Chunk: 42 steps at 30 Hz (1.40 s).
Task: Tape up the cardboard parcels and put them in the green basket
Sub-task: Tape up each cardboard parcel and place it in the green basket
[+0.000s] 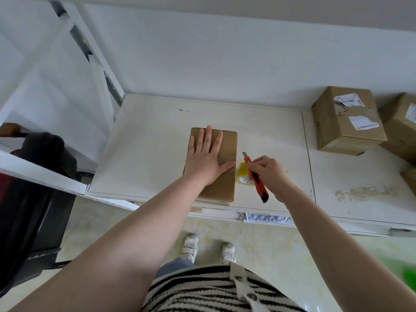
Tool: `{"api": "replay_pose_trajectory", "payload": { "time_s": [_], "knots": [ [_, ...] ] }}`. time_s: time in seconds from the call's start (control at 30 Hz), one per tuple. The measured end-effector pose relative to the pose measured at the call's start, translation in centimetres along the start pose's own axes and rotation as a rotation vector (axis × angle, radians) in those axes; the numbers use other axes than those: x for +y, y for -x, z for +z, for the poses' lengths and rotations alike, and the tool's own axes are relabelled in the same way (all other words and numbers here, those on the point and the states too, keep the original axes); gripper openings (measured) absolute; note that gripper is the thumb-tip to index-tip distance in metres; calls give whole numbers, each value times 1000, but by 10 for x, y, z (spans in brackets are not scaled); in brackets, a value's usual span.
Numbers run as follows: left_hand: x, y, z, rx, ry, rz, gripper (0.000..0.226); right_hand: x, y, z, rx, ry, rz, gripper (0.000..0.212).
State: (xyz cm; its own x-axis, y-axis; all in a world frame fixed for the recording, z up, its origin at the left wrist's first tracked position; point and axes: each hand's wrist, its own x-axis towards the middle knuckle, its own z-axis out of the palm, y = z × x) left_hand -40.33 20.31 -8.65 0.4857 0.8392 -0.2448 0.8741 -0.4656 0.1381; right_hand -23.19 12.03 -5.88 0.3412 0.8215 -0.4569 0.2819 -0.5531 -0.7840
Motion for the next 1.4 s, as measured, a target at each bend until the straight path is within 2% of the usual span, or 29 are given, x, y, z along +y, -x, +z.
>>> {"api": "replay_pose_trajectory", "payload": {
  "time_s": [0.1, 0.2, 0.47, 0.53, 0.57, 0.63, 0.7, 0.73, 0.8, 0.93, 1.0, 1.03, 1.1, 1.17, 1.23, 1.3, 1.4],
  "knots": [
    [0, -1, 1, -7, -16, 3, 95, 7, 1, -7, -9, -21, -13, 20],
    [0, -2, 1, -11, -20, 6, 94, 7, 0, -12, -90, 41, -4, 13],
    [0, -2, 1, -22, -26, 4, 94, 0, -6, -13, -146, 223, 37, 14],
    [0, -2, 1, -29, -25, 0, 94, -2, -7, -11, -123, 286, 12, 21],
    [0, -2, 1, -31, -26, -2, 93, -2, -7, -9, -100, 237, -2, 29],
    [0, -3, 2, -40, -28, -6, 93, 5, -6, -11, -13, -128, 14, 41],
    [0, -6, 2, -48, -35, -5, 93, 18, -4, -21, 137, -517, 76, 39],
    [0, -6, 2, -51, -36, -3, 93, 28, -5, -28, 213, -573, 123, 35],
    [0, -7, 3, -58, -38, 1, 92, 50, -9, -38, 291, -461, 242, 30],
    [0, -8, 6, -56, -54, -3, 93, 76, -20, -44, 293, -193, 348, 35],
    [1, -7, 4, -65, -50, -5, 93, 77, -20, -47, 358, 111, 416, 41],
    [1, -7, 4, -68, -50, -6, 93, 73, -21, -49, 403, 267, 415, 43],
    [2, -7, 3, -72, -52, -8, 93, 55, -25, -45, 447, 386, 230, 43],
    [2, -7, 3, -69, -51, -14, 93, 27, -36, -33, 297, 342, -67, 37],
    [1, -6, 3, -68, -48, -13, 92, 1, -43, -15, 0, 394, -213, 33],
    [0, -6, 2, -67, -34, -5, 91, -12, -47, -4, -236, 522, -178, 34],
    [0, -6, 2, -66, -37, -3, 91, -13, -48, -9, -364, 449, -103, 30]
  ]
}}
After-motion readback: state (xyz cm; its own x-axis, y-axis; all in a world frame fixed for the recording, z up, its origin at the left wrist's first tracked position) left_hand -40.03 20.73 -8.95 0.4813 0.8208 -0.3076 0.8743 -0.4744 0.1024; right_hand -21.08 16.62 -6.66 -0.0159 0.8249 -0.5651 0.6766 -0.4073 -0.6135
